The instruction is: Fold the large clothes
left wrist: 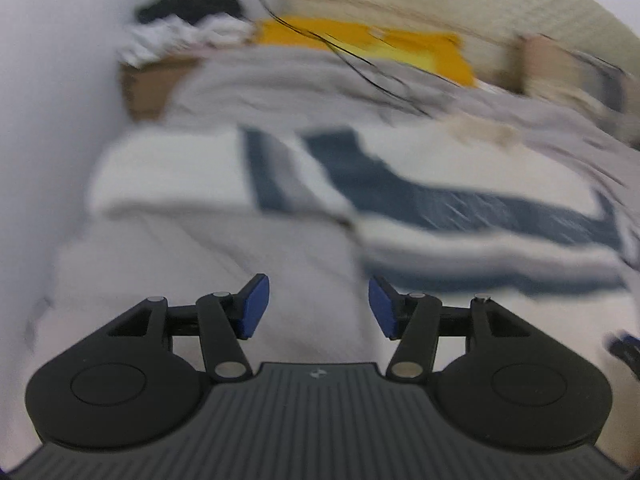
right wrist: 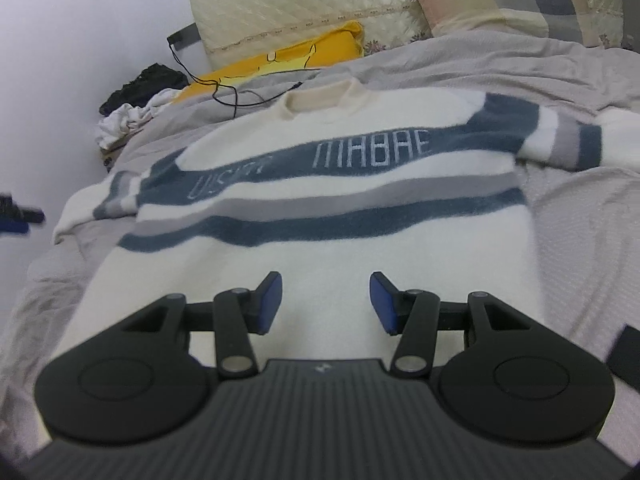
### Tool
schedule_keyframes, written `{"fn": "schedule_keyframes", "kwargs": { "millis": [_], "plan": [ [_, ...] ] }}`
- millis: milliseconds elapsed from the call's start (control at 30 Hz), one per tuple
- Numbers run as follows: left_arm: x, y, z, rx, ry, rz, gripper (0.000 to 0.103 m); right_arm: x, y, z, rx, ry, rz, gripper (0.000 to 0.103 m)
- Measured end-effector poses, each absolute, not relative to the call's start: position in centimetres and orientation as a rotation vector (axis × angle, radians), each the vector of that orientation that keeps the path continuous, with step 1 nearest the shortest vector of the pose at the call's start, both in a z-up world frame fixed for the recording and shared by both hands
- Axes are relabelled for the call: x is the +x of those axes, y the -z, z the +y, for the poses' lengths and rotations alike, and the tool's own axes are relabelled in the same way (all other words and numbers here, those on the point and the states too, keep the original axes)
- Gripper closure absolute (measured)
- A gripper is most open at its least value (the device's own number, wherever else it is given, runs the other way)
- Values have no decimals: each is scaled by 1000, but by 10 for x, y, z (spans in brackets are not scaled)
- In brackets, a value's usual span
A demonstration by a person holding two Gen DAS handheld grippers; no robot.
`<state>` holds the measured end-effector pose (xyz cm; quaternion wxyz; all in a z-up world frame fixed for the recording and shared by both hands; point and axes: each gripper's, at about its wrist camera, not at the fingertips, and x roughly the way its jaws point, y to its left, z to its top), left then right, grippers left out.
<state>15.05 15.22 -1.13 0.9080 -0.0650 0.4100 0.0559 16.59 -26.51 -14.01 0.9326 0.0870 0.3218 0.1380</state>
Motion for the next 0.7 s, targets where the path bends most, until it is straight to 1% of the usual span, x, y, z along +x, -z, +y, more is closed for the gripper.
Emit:
{"fn": "schedule_keyframes", "kwargs": {
  "millis": [67,167,333,367,400,433,467,567,700],
  "plan": [
    [129,23,122,-182,-68,898,42,155,135,-267,195,-295,660,51],
    [100,36,89,-268,10,930,42,135,125,-269,187,-306,645,51],
    [74,57,67,-398,30,953,42,105,116,-281,211,-321,669,51],
    [69,61,67,-415,16,958,42,99,116,-286,220,-315,674,41],
    [65,65,69,-424,4,959,42,94,116,-291,234,-309,681,36],
    [62,68,73,-428,-9,951,42,90,117,-297,254,-294,687,26],
    [58,71,77,-432,-21,941,42,86,118,-305,277,-257,688,19],
    [47,80,86,-455,-54,924,39,80,124,-326,361,-168,696,19],
    [38,94,107,-551,-92,940,39,82,134,-352,498,-71,713,19]
  ]
}}
